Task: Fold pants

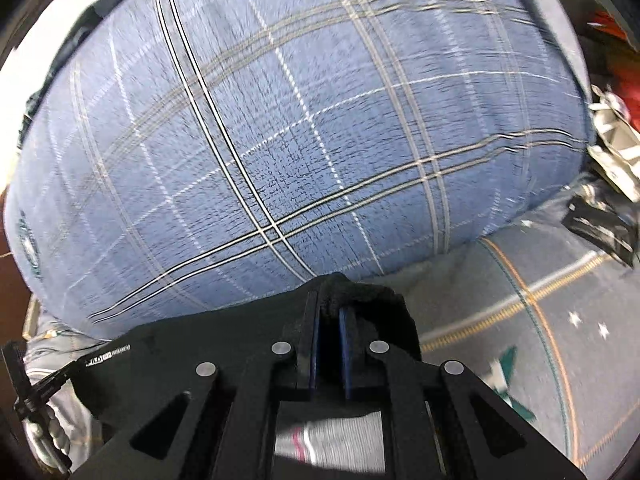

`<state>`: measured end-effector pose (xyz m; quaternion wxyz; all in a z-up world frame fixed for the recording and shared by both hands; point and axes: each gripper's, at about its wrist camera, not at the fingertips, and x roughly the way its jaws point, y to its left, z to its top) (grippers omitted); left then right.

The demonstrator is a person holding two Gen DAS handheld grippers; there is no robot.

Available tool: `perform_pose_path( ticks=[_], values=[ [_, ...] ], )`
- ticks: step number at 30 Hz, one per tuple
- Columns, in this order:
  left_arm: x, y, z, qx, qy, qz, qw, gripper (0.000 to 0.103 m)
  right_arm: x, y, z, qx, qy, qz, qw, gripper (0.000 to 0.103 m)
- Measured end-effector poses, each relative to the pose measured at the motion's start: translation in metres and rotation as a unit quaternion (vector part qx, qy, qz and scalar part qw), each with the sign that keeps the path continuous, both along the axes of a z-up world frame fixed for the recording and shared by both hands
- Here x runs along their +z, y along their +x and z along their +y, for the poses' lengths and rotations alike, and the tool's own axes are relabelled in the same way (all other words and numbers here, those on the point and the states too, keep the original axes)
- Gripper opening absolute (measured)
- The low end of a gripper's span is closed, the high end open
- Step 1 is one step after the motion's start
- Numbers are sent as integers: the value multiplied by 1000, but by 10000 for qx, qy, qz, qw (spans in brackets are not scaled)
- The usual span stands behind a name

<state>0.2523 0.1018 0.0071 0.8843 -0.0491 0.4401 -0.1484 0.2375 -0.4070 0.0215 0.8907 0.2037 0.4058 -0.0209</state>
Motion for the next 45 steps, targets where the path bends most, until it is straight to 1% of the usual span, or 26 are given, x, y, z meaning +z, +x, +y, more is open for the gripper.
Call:
perform_pose_path(
  ticks=[1,3,4,6,8,10,13,15,17,19,20,21,23,25,26,27,28,32,33,36,37,38,39,40,43,45],
  values=[
    [7,-15,1,-34,-48,-98,9999,3,3,-8,-4,-15,62,-30,10000,8],
    [14,-37,-2,-96,-107,-244,9996,3,7,-38,-21,-62,235,-119,9996,8],
    [20,-57,-1,-147,-139,-351,9992,3,7,-53,-25,-88,302,-161,9994,8],
    [26,-75,-3,-215,-219,-437,9986,3,12,-76,-37,-127,406,-196,9989,8],
    [26,-102,-4,-281,-374,-485,9977,3,5,-116,-47,-163,546,-189,9982,8],
    [22,-125,-1,-321,-472,-488,9972,3,-6,-143,-51,-175,635,-117,9978,8],
    [3,-162,4,-313,-451,-424,9976,3,-30,-185,-57,-197,792,95,9966,8],
    [-19,-181,6,-301,-417,-256,9983,3,-51,-210,-60,-220,963,209,9949,8],
    [-42,-200,11,-299,-405,8,9987,3,-69,-231,-60,-221,1098,321,9932,9],
    [-56,-212,17,-202,-309,164,9992,3,-86,-251,-58,-325,1009,490,9932,15],
    [-65,-217,25,-107,-304,305,9990,3,-90,-256,-58,-352,980,521,9932,15],
    [-67,-219,29,-63,-313,357,9989,3,-93,-262,-58,-369,991,524,9930,15],
    [-69,-225,43,115,-374,445,9982,3,-87,-270,-59,-514,848,466,9940,18],
    [-59,-232,58,328,-454,365,9978,3,-70,-271,-60,-645,536,256,9961,21],
    [-54,-233,62,407,-463,314,9976,3,-64,-270,-60,-673,453,187,9965,24],
    [-52,-235,64,441,-460,285,9976,3,-55,-266,-61,-712,333,83,9969,28],
    [-45,-235,66,477,-453,218,9976,3,-50,-262,-62,-730,256,27,9970,29],
    [-39,-237,62,459,-460,104,9978,3,-29,-249,-65,-1054,-198,-235,9940,30],
    [-38,-236,59,419,-472,91,9980,3,-27,-244,-66,-1000,-189,-281,9944,30],
    [-37,-232,43,250,-468,88,9986,4,-37,-218,-57,-633,-324,-15,9975,29],
    [-38,-229,35,194,-456,117,9987,4,-43,-210,-54,-546,-354,102,9978,26],
    [-38,-227,29,179,-432,136,9988,4,-51,-202,-50,-443,-296,221,9983,19],
    [-38,-227,26,176,-420,142,9989,4,-60,-196,-45,-333,-182,344,9987,9],
    [-37,-226,21,133,-346,220,9991,4,-65,-195,-38,-203,-103,395,9990,7],
    [-34,-226,12,19,-391,209,9990,4,-78,-211,-5,585,196,410,9973,7],
    [-37,-223,8,-22,-358,249,9990,4,-85,-230,9,822,406,448,9948,9]
  ],
)
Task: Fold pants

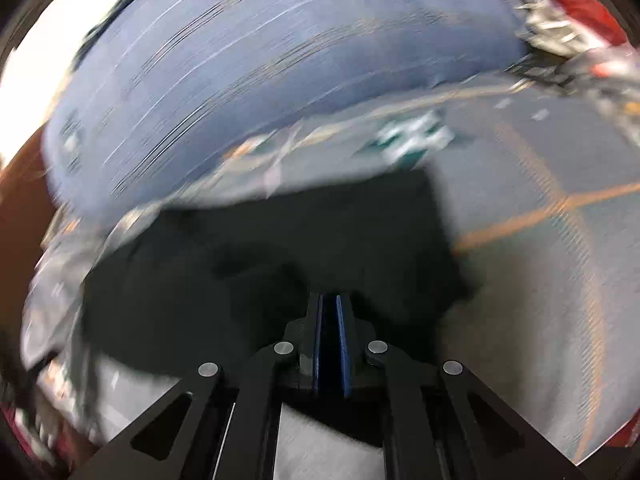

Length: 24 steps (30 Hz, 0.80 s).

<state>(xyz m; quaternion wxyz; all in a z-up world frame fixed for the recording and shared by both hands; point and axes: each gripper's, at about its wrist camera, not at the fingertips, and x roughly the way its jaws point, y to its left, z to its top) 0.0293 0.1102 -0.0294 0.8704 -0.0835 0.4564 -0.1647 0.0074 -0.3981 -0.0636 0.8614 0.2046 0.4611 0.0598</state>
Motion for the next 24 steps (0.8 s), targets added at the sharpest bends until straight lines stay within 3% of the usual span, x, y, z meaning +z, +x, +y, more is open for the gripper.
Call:
perform_pose_path(
  ticks=[6,7,9,11,15,16,18,24],
  values=[
    [-5,2,-8,-56,5,75,10000,4,7,-32,-13,-177,185,-97,9996,11],
    [-5,1,-8,-71,-1,75,9999,4,12,-32,-17,-271,114,-169,9994,14],
    [-5,0,-9,-71,-12,78,9999,4,22,-26,-23,-448,-249,-329,9981,32],
    [-5,-1,-10,-49,-42,96,9999,4,25,-18,-25,-503,-432,-391,9970,39],
    [-6,-2,-12,-44,-24,129,9999,4,11,3,-18,-464,-816,-223,9953,39],
    [-5,-3,-12,-52,-13,125,9999,4,6,5,-17,-448,-918,-138,9947,38],
    [-3,-3,-13,-63,-2,112,9999,4,3,9,-15,-421,-1113,30,9929,6],
    [-4,5,-13,-60,-131,160,9998,4,54,20,-21,-700,-1110,-690,9889,5]
  ],
)
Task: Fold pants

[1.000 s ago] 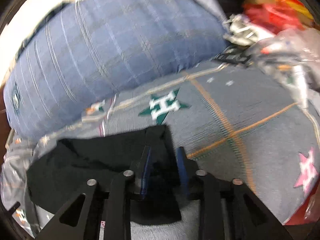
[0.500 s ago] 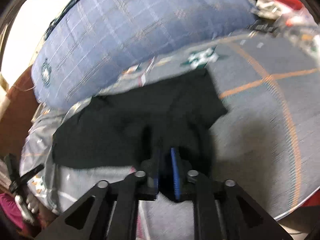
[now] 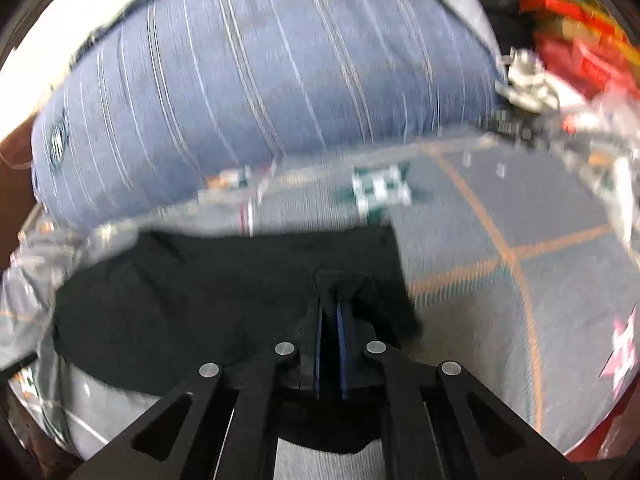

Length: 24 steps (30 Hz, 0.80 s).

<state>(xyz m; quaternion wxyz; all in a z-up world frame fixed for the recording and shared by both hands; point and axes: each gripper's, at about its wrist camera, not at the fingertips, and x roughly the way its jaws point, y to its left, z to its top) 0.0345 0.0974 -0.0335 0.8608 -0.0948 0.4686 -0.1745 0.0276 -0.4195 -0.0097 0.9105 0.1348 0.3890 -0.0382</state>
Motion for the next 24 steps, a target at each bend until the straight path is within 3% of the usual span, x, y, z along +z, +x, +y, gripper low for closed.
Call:
perform_pose_path(
  ticks=[4,9,11,13,15,18,21,22,24],
  values=[
    [-5,4,-3,33,-23,82,10000,4,-2,47,-8,-98,75,190,9997,6],
    [-10,6,2,102,62,147,9998,5,-44,88,-16,-388,13,809,9960,14],
    [-10,9,8,235,66,158,9996,14,-49,89,-18,-538,-176,805,9951,21],
    [-8,11,14,348,43,139,9993,22,-46,86,-17,-676,-531,810,9930,30],
    [-6,16,19,463,60,121,9988,24,-43,81,-13,-686,-1029,874,9885,36],
    [-2,23,17,512,197,73,9985,24,-38,75,-13,-932,-1695,1052,9755,37],
    [1,28,9,446,293,-35,9986,26,-19,59,-18,-1508,-1994,936,9637,37],
    [2,31,6,411,328,-75,9986,29,-9,53,-14,-1542,-1933,739,9661,38],
    [0,40,-7,312,407,-128,9986,30,12,47,8,-974,-1288,261,9865,41]
  ],
)
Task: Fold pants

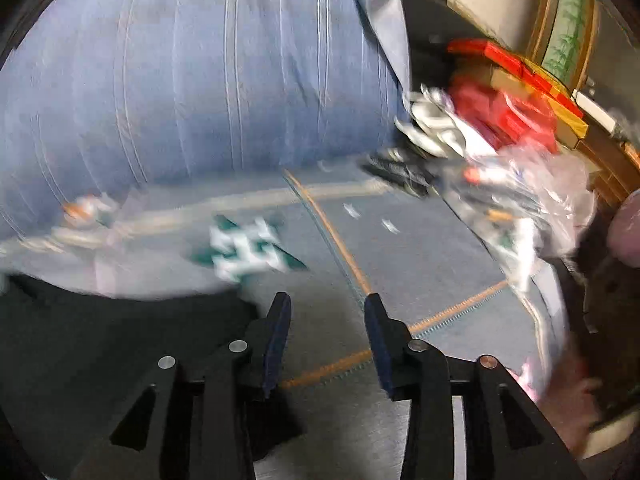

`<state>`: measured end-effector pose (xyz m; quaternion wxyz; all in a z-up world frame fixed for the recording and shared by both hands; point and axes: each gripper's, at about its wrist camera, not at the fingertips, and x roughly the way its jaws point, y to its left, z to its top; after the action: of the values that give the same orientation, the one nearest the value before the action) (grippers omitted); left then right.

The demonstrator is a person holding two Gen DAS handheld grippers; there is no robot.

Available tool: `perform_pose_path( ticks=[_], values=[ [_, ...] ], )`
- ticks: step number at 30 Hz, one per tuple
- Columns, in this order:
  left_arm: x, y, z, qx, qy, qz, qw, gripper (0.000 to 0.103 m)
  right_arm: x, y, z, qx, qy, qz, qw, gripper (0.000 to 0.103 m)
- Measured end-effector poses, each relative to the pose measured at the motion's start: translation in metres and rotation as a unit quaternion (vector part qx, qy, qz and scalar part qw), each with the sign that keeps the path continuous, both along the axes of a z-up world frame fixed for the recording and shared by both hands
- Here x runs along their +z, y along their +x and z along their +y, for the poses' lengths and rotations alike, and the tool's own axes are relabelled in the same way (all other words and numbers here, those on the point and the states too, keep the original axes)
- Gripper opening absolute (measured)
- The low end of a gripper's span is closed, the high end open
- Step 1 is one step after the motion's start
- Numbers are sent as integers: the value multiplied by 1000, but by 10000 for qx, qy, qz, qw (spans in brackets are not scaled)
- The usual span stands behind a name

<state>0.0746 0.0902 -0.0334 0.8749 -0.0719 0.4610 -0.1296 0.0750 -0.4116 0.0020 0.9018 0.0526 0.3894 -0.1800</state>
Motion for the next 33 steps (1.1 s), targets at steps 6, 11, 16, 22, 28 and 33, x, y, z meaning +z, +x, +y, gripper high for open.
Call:
perform_pose_path(
  ticks=[6,11,16,22,28,33],
  values=[
    [-27,37,-32,-138,227,221,9994,30,5,46,115,2499,1974,-70,9479,37],
    [-49,53,-28,-128,561,238,9981,30,-26,103,192,2864,1764,596,9398,24],
    [-49,50,-26,-225,603,-14,9979,30,-72,163,212,2335,1715,1320,9480,0],
    [-50,49,-23,-258,503,-129,9983,31,-72,196,215,1946,1277,1413,9622,0],
    [-26,38,-10,-232,129,-45,9996,31,-26,167,190,1861,1499,589,9693,7],
    [-7,39,-2,73,243,-273,9993,50,-1,93,194,2495,1989,414,9468,7]
  ],
)
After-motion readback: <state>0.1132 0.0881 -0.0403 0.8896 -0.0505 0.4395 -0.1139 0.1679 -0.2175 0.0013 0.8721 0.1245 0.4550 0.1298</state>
